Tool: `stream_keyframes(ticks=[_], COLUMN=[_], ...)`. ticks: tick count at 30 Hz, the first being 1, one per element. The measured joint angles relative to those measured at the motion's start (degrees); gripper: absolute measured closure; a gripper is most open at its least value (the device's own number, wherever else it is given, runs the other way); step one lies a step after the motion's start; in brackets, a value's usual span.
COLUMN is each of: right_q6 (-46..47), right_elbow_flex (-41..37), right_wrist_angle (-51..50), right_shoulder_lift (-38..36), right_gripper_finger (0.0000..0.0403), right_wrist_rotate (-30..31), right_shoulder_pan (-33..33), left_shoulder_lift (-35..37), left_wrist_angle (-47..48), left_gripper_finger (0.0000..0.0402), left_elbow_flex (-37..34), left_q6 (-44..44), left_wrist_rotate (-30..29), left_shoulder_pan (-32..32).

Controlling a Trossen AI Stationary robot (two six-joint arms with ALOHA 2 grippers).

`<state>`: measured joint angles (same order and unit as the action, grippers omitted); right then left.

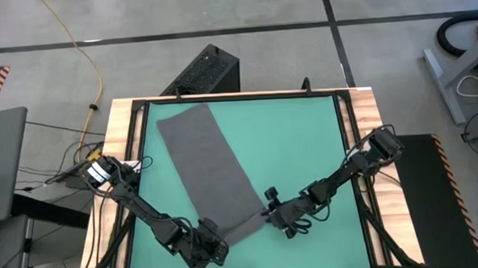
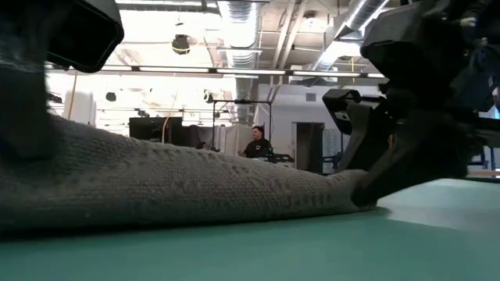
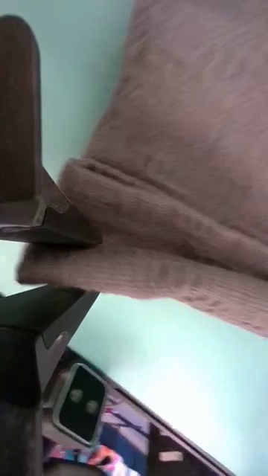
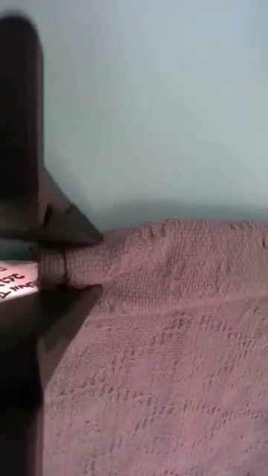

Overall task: Roll towel into tight, uniform cylinder
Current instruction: Roll the gray towel

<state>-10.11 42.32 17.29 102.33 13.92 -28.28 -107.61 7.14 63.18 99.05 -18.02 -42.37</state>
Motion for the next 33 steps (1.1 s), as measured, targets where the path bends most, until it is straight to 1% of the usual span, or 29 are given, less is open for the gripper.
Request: stream_keyframes(ticks=[3, 5, 9, 14, 17, 19, 21, 23, 25, 26, 29, 32, 33], right_q6=[0.68, 0.66, 0.97, 2.94, 3.06, 3.26, 3.28, 3.74, 4.36, 4.55, 4.63, 4.66, 4.69], right_elbow_flex=[0.03, 0.03, 0.05, 0.05, 0.05, 0.01, 0.01, -0.01, -0.03, -0.03, -0.06, -0.06, -0.06], right_wrist_angle=[-0.71, -1.01, -1.39, -1.79, -1.88, -1.96, -2.02, -2.07, -2.1, -2.16, -2.07, -1.99, -2.04], right_shoulder_lift=[-0.05, -0.08, -0.08, -0.08, -0.05, -0.03, -0.03, -0.01, -0.01, -0.01, -0.01, 0.03, 0.03], right_gripper_finger=[0.0347, 0.0371, 0.0371, 0.0371, 0.0371, 0.0369, 0.0369, 0.0368, 0.0368, 0.0367, 0.0367, 0.0366, 0.0366], right_wrist_rotate=[-0.54, -0.56, -0.58, -0.58, -0.62, -0.65, -0.75, -0.9, -1.15, -1.37, -2.21, -2.2, -2.2], right_shoulder_pan=[0.31, 0.29, 0.29, 0.31, 0.31, 0.31, 0.41, 0.71, 1.07, 1.18, 1.45, 1.43, 1.43], left_shoulder_lift=[0.0, 0.0, 0.02, 0.98, 2.44, 3.4, 4.13, 4.13, 3.85, 3.62, 3.52, 3.52, 3.52], left_wrist_angle=[0.16, 0.12, 0.83, 5.55, 7.2, 5.46, 2.32, -3.69, -11.74, -16.86, -27.91, -36.37, -38.61], left_gripper_finger=[0.0326, 0.0326, 0.0326, 0.0326, 0.0326, 0.0328, 0.0333, 0.0339, 0.0345, 0.0347, 0.0351, 0.0348, 0.0345], left_elbow_flex=[0.0, 0.0, 0.0, 0.0, 0.0, 0.0, 0.02, 0.02, 0.02, 0.06, 0.07, 0.09, 0.09], left_q6=[0.39, 0.89, 1.76, 5.66, 6.56, 4.59, 0.6, -5.68, -14.21, -18.84, -33.95, -47.02, -51.23], left_wrist_rotate=[2.62, 2.64, 2.71, 3.48, 1.68, 0.2, -3.07, -8.24, -13.32, -15.15, -20.72, -25.96, -26.36], left_shoulder_pan=[-0.07, -0.4, -1.11, -2.93, -4.6, -5.71, -6.84, -7.91, -8.44, -8.41, -7.75, -6.19, -5.45])
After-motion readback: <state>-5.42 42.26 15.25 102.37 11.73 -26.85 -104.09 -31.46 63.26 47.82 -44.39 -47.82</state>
